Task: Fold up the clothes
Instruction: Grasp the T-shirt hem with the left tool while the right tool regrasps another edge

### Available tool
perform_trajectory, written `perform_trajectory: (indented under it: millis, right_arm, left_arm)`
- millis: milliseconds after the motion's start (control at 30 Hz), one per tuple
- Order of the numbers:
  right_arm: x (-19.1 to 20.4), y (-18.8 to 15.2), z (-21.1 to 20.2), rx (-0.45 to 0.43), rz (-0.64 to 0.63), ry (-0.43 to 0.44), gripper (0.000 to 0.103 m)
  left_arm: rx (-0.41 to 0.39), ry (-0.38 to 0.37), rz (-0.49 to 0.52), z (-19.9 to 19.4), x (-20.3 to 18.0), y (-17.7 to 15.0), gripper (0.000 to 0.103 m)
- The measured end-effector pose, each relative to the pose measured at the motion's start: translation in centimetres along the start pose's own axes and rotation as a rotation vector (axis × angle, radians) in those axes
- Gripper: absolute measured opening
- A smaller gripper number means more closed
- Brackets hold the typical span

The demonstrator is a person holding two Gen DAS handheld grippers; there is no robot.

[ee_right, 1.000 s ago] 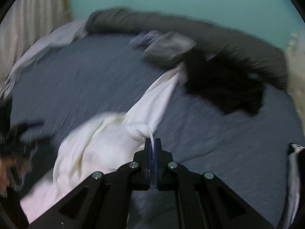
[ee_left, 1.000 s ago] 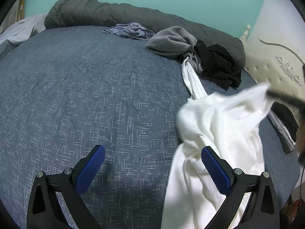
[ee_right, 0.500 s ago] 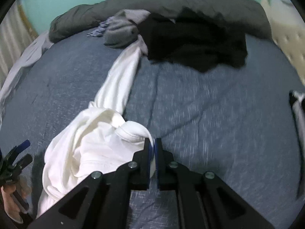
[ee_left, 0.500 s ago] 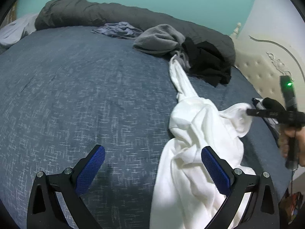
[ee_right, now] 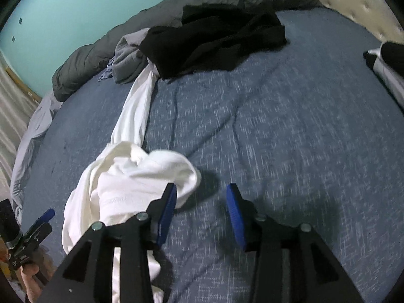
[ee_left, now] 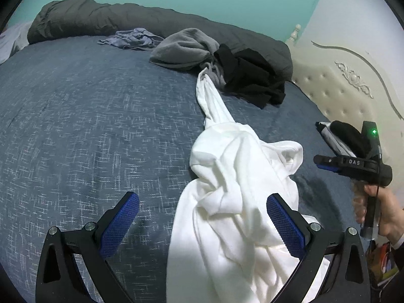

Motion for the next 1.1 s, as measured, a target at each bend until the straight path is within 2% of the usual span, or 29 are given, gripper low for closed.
perform_trajectory:
  millis: [233,333,533,767,1100]
  right_arm:
    - [0.9,-0.9,0.0,0.021,-0.052,0.044,0.042]
    - [1.9,-0.9,-0.2,0.021,-0.087,0.065,0.042]
    - [2.7,-0.8,-0.3,0.018,-0.119,0.089,0.044]
    - [1.4,-0.8,0.5,0.061,-0.126,0.062,0.046]
    - [1.5,-1.1,2.5,0.124,-0.185,0.055,0.05]
  left_arm:
    - [0.029,-0.003,0.046,0.5,-1.9,0.1,0.103]
    - [0.062,-0.034,0.058,1.2,-3.1,0.4,0.103]
    - [0.116,-0.025,0.125,3.1,-5.3,1.4,0.103]
    - [0.188,-0.028,0.177,5.8,-5.9,3.2,0.103]
    - [0.236,-0.028,0.221,9.1,-6.3,7.2,0.103]
Point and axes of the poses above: each gripper's, at about its wrist camera, not at the fingertips, and z roughly the way its jaws point, x to its left, y to its top, the point moved 3 cm from there along z, roughly the way its jaws point, and after that the axes turned 4 degrees about y, right-handed, at the moved point
